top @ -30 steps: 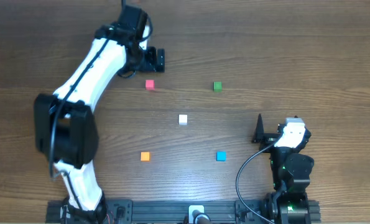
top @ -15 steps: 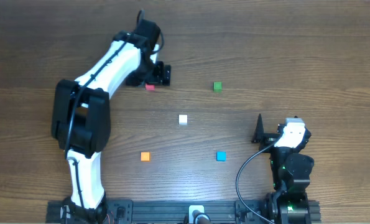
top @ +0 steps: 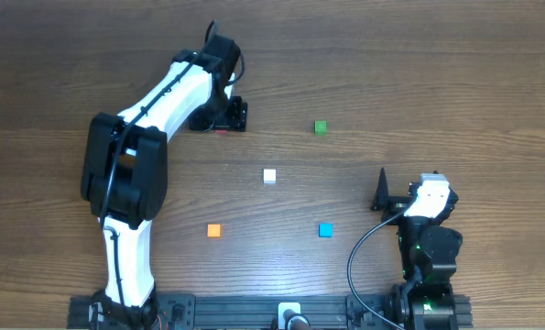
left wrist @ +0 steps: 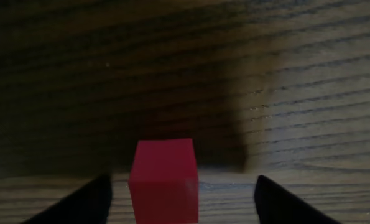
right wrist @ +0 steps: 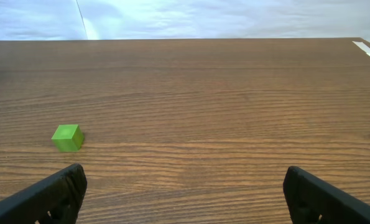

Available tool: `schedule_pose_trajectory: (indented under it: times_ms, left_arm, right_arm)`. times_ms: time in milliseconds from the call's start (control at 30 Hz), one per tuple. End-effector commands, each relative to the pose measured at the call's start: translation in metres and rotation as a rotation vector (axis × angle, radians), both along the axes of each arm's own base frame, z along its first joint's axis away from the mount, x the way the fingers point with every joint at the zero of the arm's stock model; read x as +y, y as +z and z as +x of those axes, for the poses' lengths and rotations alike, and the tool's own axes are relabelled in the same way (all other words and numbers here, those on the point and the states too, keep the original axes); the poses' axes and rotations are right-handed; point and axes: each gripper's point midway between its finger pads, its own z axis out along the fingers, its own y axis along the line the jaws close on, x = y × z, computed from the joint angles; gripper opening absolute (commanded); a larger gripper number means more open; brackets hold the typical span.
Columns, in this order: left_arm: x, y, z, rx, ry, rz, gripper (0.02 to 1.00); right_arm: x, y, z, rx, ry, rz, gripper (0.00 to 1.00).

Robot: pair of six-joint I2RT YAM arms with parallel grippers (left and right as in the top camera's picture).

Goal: Stack Cubes

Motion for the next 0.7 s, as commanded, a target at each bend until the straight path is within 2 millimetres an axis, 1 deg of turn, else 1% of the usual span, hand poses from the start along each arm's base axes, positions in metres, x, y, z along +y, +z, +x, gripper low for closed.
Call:
schedule_pose_trajectory:
  times_ms: [33,133,233,300,467,567,700]
  left_arm:
    - [0.006,0.002,0.009,-0.021,0.035,0.022,0.597]
    - [0.007,0.002,0.009,-0.023,0.043,0.025,0.590]
    - [0.009,0.002,0.010,-0.023,0.052,0.026,0.524]
    - [0.013,0.002,0.011,-0.025,0.080,0.034,0.500]
    - [0.017,0.002,0.010,-0.015,0.100,0.037,0.472]
    - [0.017,0.002,0.010,-0.017,0.100,0.037,0.435]
    - [0.016,0.002,0.010,-0.016,0.099,0.033,0.430]
  right_arm:
    - [-0.002,-0.003,0.000,0.006,-0.007,0.001,0.991]
    - [-0.002,-0.003,0.000,0.006,-0.008,0.001,0.993]
    - [-0.002,-0.003,0.000,0.006,-0.008,0.001,0.993]
    - [-0.002,-0.003,0.000,0.006,-0.008,0.001,0.991]
    - [-0.002,-0.003,0.000,0.006,-0.008,0.001,0.993]
    - [-0.002,-0.003,0.000,0.006,-0.008,0.001,0.993]
    - [-0.002,-0.003,0.000,0.006,-0.008,0.001,0.993]
